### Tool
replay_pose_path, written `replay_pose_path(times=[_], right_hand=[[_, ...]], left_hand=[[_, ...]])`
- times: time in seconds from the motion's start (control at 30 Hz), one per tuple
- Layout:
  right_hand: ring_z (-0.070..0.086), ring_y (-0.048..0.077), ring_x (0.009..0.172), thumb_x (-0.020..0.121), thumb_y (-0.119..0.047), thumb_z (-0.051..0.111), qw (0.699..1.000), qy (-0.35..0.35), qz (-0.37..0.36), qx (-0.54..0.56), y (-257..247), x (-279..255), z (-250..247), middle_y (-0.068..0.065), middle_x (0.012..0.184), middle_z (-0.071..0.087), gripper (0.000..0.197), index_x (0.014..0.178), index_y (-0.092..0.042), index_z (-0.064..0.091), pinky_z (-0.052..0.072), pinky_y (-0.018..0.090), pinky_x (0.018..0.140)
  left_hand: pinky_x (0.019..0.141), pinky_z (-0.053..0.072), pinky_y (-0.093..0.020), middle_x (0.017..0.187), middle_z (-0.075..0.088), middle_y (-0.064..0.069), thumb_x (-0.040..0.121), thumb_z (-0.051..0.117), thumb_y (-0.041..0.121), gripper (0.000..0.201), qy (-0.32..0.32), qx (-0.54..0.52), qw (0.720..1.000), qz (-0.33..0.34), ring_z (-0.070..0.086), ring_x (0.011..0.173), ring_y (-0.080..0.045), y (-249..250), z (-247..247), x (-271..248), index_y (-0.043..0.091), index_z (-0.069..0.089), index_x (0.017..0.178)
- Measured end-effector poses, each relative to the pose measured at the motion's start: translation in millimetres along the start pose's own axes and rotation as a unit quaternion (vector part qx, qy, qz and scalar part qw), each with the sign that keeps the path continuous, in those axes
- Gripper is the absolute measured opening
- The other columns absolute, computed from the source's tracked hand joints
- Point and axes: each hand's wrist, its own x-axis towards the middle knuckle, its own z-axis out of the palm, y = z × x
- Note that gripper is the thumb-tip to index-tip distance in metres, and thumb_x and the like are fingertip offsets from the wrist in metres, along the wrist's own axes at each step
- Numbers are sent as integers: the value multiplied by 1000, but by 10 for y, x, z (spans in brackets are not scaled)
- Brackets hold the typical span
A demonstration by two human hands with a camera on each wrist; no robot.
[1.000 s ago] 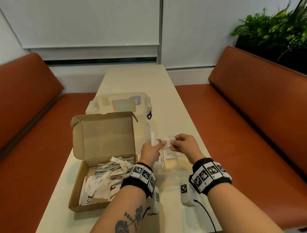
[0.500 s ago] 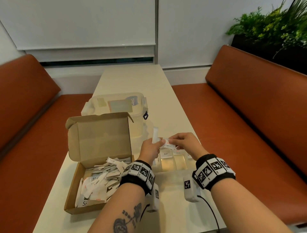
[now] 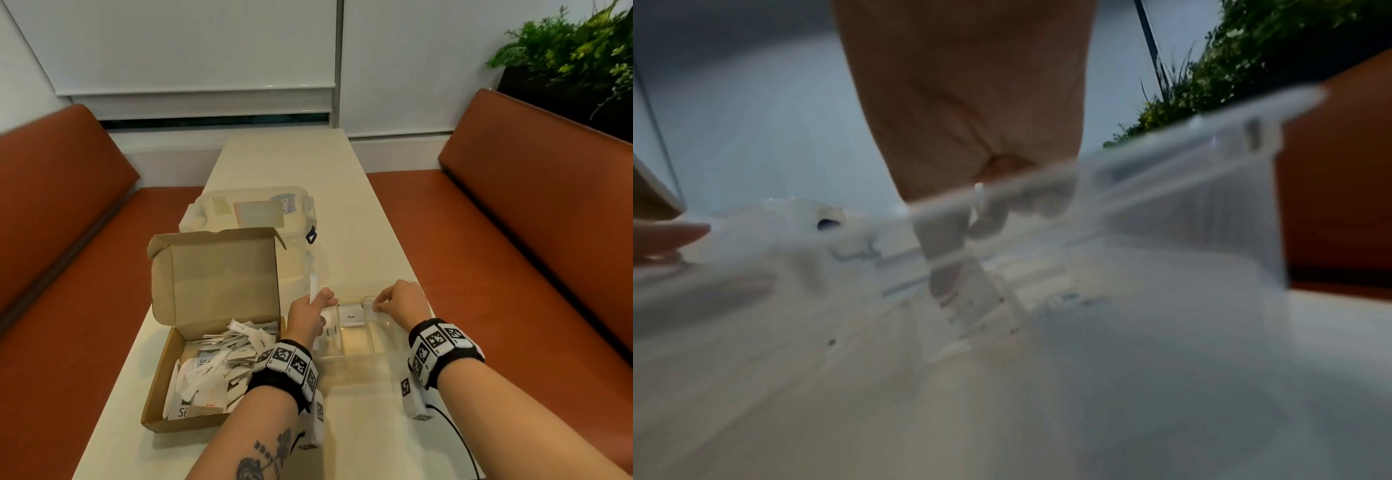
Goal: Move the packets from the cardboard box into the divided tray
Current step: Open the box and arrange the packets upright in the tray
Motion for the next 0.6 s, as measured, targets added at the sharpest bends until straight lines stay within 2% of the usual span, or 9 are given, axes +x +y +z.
replay_pose_path(times=[0.13,0.27,0.37,0.47,0.6], right_hand=[[58,24,91,78,-21,74,1000,8,1,-25,14,19,68,6,93,61,7,71,-23,72,51,31,76],[53,24,96,79,-17,71,997,26,-31,-60,42,2,110,1,82,55,2,77,-18,71,45,31,71],[47,22,95,78,-13,68,994,31,-53,-90,55,-11,137,-1,80,51,7,82,-16,64,37,28,68],[48,24,91,77,-7,60,988,35,-79,-129,57,2,159,1,82,57,9,83,-14,59,38,30,67],[49,24,88,80,-11,56,982,38,-85,-165,88,2,204,4,85,60,10,80,-17,49,40,32,68]], left_hand=[[39,27,-16,104,71,-4,94,56,34,32,-7,11,1000,1,28,41,-9,6,-15,-7,7,64,108],[40,28,-17,106,70,-4,94,55,34,34,-11,16,1000,4,28,39,-8,10,-24,-8,5,64,110],[40,28,-17,106,71,-3,94,55,34,34,-12,23,1000,3,28,35,-6,12,-22,-9,6,64,110],[40,28,-16,106,71,-5,94,56,34,34,-13,23,1000,1,27,35,-7,16,-19,-7,5,64,109],[38,28,-16,107,70,-6,93,56,34,34,-17,23,1000,-5,28,36,-7,18,-25,-10,5,64,110]])
